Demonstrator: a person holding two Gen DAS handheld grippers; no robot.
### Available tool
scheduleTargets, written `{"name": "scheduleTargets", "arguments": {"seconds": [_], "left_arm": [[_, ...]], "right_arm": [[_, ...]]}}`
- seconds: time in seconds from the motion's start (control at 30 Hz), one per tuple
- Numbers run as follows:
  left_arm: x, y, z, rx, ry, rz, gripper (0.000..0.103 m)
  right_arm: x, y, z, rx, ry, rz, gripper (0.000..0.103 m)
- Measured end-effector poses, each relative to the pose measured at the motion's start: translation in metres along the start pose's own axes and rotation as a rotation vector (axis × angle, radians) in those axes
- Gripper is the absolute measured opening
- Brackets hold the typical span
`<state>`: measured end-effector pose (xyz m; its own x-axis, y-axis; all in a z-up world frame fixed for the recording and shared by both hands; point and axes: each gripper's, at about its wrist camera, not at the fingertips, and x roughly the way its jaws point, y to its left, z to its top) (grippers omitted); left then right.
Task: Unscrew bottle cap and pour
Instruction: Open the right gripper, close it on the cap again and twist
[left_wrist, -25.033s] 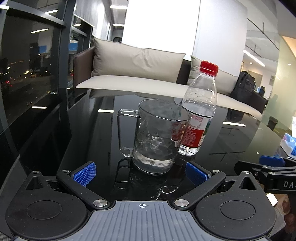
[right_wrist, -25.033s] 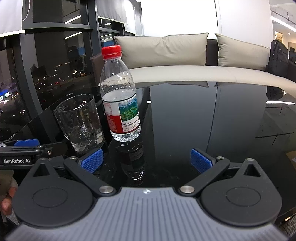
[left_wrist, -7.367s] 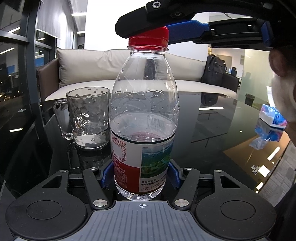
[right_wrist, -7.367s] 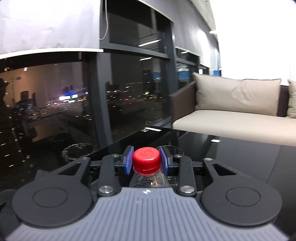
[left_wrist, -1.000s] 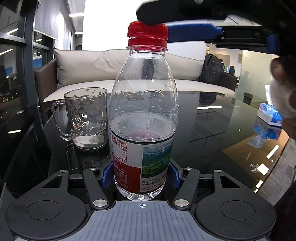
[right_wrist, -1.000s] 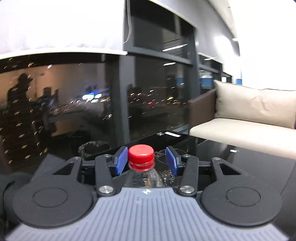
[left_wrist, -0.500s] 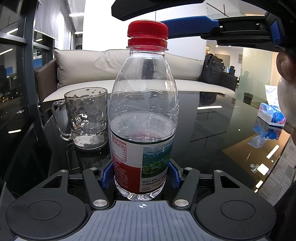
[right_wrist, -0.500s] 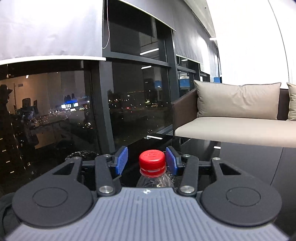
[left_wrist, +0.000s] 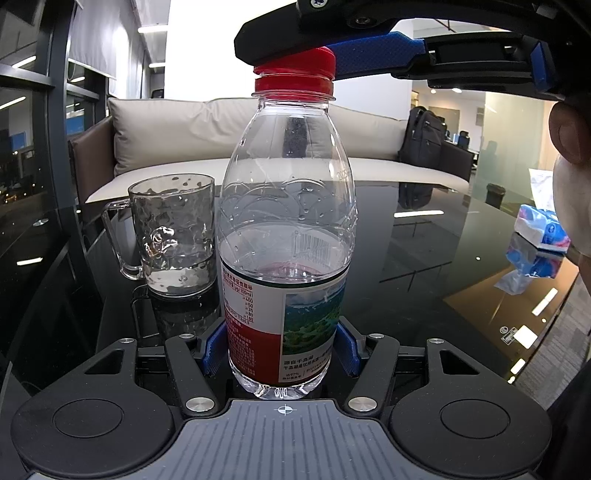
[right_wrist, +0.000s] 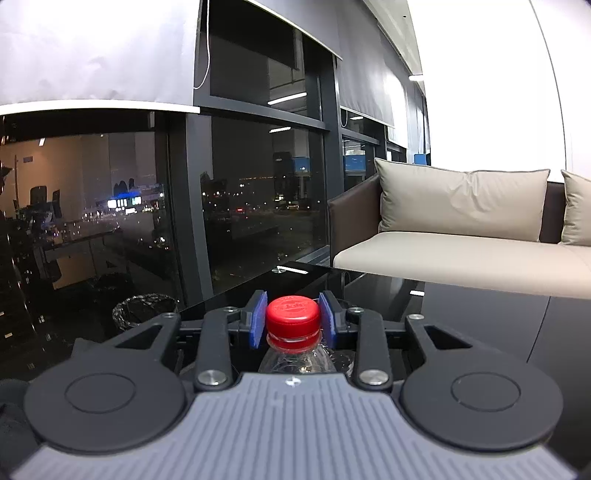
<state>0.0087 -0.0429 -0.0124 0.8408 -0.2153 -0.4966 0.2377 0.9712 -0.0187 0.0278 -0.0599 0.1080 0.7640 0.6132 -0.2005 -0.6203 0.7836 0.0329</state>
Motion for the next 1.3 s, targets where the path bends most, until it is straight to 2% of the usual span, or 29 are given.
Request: {"name": "scheduleTargets", "arguments": {"seconds": [0.27,0.63,0.93,1.03,1.17,1.2,1.27,1.3], "left_arm": [[0.000,0.001,-0.001,-0.004,0.000,-0.001,0.056],[0.001,0.001,-0.001,-0.002,0.000,-0.002,0.056],[0.001,0.000,-0.001,-0.002,0.001,-0.003,0.056],[0.000,0.000,-0.001,0.001,0.001,-0.002,0.056],[0.000,-0.001,0.000,0.004,0.002,-0.002,0.056],[0.000,-0.001,0.000,0.003,0.003,-0.003,0.056],[0.000,-0.001,0.000,0.002,0.004,-0.003,0.056],[0.000,-0.001,0.000,0.002,0.004,-0.003,0.056]], "right_arm": [[0.001,-0.012,0.001,-0.021,0.002,0.066,0.032],[0.003,-0.046,0.007,-0.091,-0.010,0.290,0.032],[0.016,-0.065,0.026,-0.098,0.034,0.445,0.033],[0.019,-0.068,0.033,-0.079,0.059,0.479,0.033],[0.019,-0.067,0.039,-0.081,0.069,0.471,0.033],[0.019,-0.065,0.040,-0.071,0.073,0.459,0.034],[0.018,-0.063,0.041,-0.057,0.077,0.441,0.047],[0.016,-0.061,0.040,-0.050,0.074,0.427,0.058]]}}
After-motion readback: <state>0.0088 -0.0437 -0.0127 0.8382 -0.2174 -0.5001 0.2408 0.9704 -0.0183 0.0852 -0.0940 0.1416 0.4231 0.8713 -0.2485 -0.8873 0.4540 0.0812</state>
